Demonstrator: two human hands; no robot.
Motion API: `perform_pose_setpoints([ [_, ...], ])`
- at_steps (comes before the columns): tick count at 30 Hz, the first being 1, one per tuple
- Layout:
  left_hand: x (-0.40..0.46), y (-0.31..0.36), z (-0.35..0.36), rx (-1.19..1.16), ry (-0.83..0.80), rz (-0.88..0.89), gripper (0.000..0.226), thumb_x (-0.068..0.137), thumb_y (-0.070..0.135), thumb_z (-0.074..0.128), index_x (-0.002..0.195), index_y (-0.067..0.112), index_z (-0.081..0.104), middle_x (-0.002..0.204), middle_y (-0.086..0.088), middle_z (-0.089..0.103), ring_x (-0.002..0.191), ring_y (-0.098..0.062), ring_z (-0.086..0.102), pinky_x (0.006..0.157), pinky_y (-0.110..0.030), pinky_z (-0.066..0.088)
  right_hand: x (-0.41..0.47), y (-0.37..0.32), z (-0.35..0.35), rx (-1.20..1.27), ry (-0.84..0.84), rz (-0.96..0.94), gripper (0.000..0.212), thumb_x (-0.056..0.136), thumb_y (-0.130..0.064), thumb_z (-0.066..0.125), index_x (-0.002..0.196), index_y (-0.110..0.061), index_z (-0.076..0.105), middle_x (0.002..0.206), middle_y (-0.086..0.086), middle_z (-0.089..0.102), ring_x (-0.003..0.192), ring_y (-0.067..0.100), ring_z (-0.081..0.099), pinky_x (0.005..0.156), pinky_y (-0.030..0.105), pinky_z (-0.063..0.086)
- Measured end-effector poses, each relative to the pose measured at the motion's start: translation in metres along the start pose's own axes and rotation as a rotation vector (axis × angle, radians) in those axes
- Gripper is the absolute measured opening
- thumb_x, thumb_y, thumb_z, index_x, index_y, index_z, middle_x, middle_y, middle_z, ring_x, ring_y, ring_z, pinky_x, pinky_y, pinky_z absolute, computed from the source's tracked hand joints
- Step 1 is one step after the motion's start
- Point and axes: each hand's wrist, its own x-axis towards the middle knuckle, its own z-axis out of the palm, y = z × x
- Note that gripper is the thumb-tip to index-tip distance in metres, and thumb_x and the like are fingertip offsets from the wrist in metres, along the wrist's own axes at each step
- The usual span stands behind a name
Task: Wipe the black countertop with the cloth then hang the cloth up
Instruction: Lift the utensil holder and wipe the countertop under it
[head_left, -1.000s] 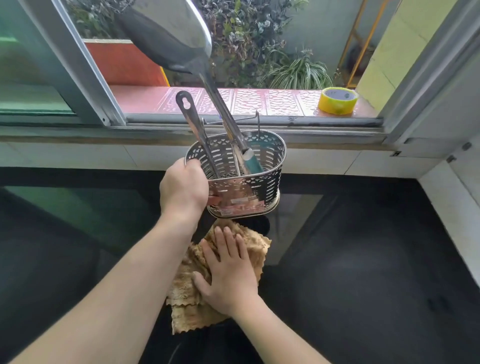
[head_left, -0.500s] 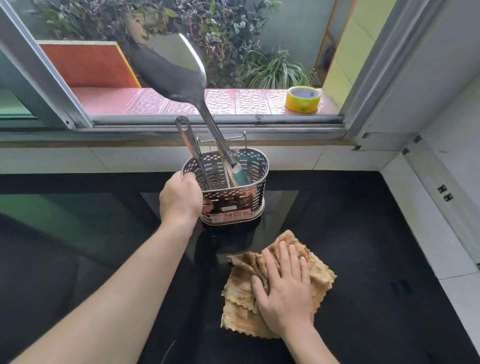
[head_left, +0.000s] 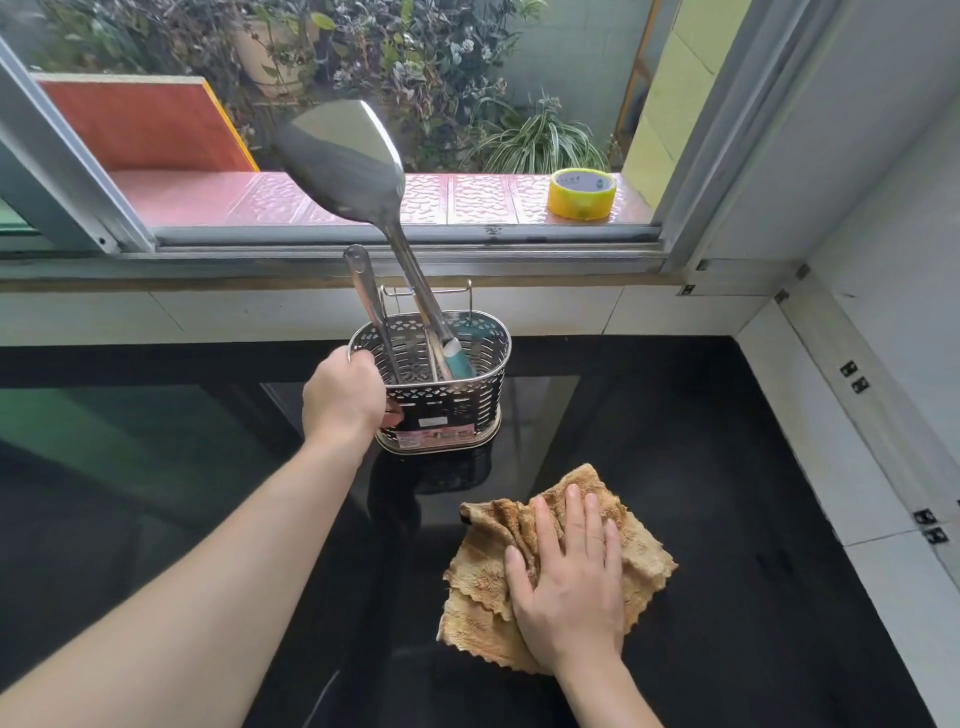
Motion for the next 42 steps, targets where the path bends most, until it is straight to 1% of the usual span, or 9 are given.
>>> perform_pose_setpoints([
  [5, 0.004, -0.001, 0.000, 0.012, -0.010, 0.001, 0.039, 0.085, 0.041, 0.033, 0.090, 0.019, 0.066, 0.100, -0.008, 0.069, 0.095, -0.038, 0.070, 0.087, -0.056, 0.059, 0.000, 0.000, 0.003, -0.014, 0.020, 0.003, 0.070, 0.096, -0.062, 0.028, 0.154, -0.026, 0.039, 0.167, 0.010, 0.017, 0.156, 0.026, 0.006, 0.125, 0.050, 0.004],
  [11, 0.005, -0.005, -0.004, 0.048, -0.068, 0.021, 0.047, 0.089, 0.048, 0.028, 0.091, 0.019, 0.064, 0.100, -0.008, 0.070, 0.100, -0.033, 0.066, 0.091, -0.055, 0.056, 0.002, -0.013, 0.007, -0.026, 0.038, 0.062, 0.072, 0.096, -0.060, 0.026, 0.157, -0.022, 0.033, 0.168, 0.012, 0.011, 0.157, 0.028, 0.002, 0.125, 0.052, 0.005],
  [19, 0.008, -0.011, -0.009, 0.103, -0.207, 0.078, 0.079, 0.092, 0.076, 0.016, 0.126, 0.016, 0.056, 0.125, -0.014, 0.063, 0.115, -0.035, 0.061, 0.101, -0.057, 0.050, 0.009, -0.074, 0.017, -0.007, -0.027, 0.054, 0.077, 0.096, -0.062, 0.013, 0.161, -0.021, 0.010, 0.166, 0.015, -0.013, 0.154, 0.031, -0.019, 0.124, 0.053, -0.008],
  [23, 0.005, -0.027, -0.020, 0.169, -0.059, 0.205, 0.079, 0.096, 0.075, 0.018, 0.122, 0.011, 0.056, 0.120, -0.013, 0.060, 0.104, -0.029, 0.060, 0.089, -0.045, 0.051, 0.011, -0.097, 0.021, 0.024, -0.034, 0.003, 0.076, 0.097, -0.062, 0.015, 0.160, -0.020, 0.018, 0.167, 0.016, -0.010, 0.154, 0.031, -0.019, 0.124, 0.053, -0.008],
  [27, -0.021, -0.063, -0.036, 0.158, 0.181, 0.281, 0.043, 0.099, 0.061, 0.038, 0.099, 0.020, 0.053, 0.096, 0.000, 0.058, 0.077, -0.007, 0.054, 0.066, -0.033, 0.038, 0.007, -0.117, 0.024, 0.041, -0.037, -0.071, 0.076, 0.097, -0.062, 0.018, 0.159, -0.018, 0.027, 0.169, 0.016, 0.002, 0.155, 0.032, -0.013, 0.124, 0.051, -0.007],
  [30, -0.052, -0.101, -0.034, 0.206, -0.013, 0.290, 0.027, 0.099, 0.049, 0.047, 0.083, 0.029, 0.053, 0.081, 0.008, 0.061, 0.074, -0.007, 0.057, 0.060, -0.031, 0.042, 0.003, -0.124, 0.026, 0.033, -0.074, -0.138, 0.076, 0.097, -0.060, 0.017, 0.159, -0.017, 0.025, 0.169, 0.014, 0.005, 0.156, 0.031, -0.010, 0.124, 0.051, -0.007],
  [33, -0.083, -0.138, -0.025, 0.345, -0.253, 0.264, 0.024, 0.099, 0.036, 0.051, 0.078, 0.028, 0.060, 0.080, 0.010, 0.063, 0.076, -0.010, 0.061, 0.067, -0.035, 0.052, 0.002, -0.119, 0.028, -0.071, -0.158, -0.244, 0.077, 0.095, -0.058, 0.020, 0.161, -0.020, 0.005, 0.169, 0.013, -0.006, 0.154, 0.031, -0.019, 0.123, 0.052, -0.014],
  [36, -0.103, -0.156, -0.019, 0.386, -0.274, 0.275, 0.022, 0.098, 0.031, 0.050, 0.077, 0.028, 0.057, 0.081, 0.010, 0.061, 0.077, -0.012, 0.059, 0.070, -0.038, 0.052, 0.001, -0.103, 0.028, -0.176, -0.221, -0.388, 0.081, 0.095, -0.059, 0.029, 0.160, -0.022, 0.000, 0.169, 0.011, -0.010, 0.152, 0.031, -0.024, 0.123, 0.053, -0.011],
  [42, -0.132, -0.149, -0.008, 0.387, -0.350, 0.281, 0.012, 0.094, 0.033, 0.054, 0.088, 0.025, 0.061, 0.095, 0.006, 0.061, 0.087, -0.014, 0.057, 0.080, -0.042, 0.055, -0.005, -0.064, 0.016, -0.199, -0.198, -0.457, 0.074, 0.095, -0.060, 0.007, 0.161, -0.029, 0.007, 0.170, 0.004, -0.008, 0.154, 0.026, -0.020, 0.124, 0.053, -0.004],
])
